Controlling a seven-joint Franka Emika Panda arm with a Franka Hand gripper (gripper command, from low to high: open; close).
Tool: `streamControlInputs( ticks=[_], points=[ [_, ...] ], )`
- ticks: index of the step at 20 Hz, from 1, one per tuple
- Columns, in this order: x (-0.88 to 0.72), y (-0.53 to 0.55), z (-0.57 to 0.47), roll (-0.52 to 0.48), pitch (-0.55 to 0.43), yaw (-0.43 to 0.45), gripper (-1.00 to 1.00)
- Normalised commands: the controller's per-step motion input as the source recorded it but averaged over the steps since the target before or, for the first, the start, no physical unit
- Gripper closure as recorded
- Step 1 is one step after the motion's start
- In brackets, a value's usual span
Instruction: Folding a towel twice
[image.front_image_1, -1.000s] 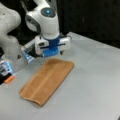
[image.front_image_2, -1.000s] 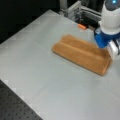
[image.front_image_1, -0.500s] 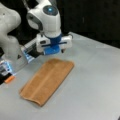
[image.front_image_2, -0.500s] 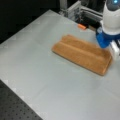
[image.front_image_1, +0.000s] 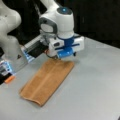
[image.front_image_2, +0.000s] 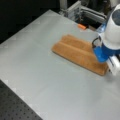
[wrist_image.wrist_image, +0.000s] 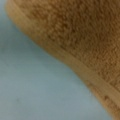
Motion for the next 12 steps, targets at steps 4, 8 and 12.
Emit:
streamControlInputs(
  ticks=[4, 8, 12],
  points=[
    [0.40, -0.10, 0.20, -0.270, 0.163, 0.142, -1.00],
    [0.42, 0.00, 0.05, -0.123, 0.198, 0.074, -1.00],
    [0.44, 0.17, -0.14, -0.010, 0.187, 0.061, -1.00]
  ],
)
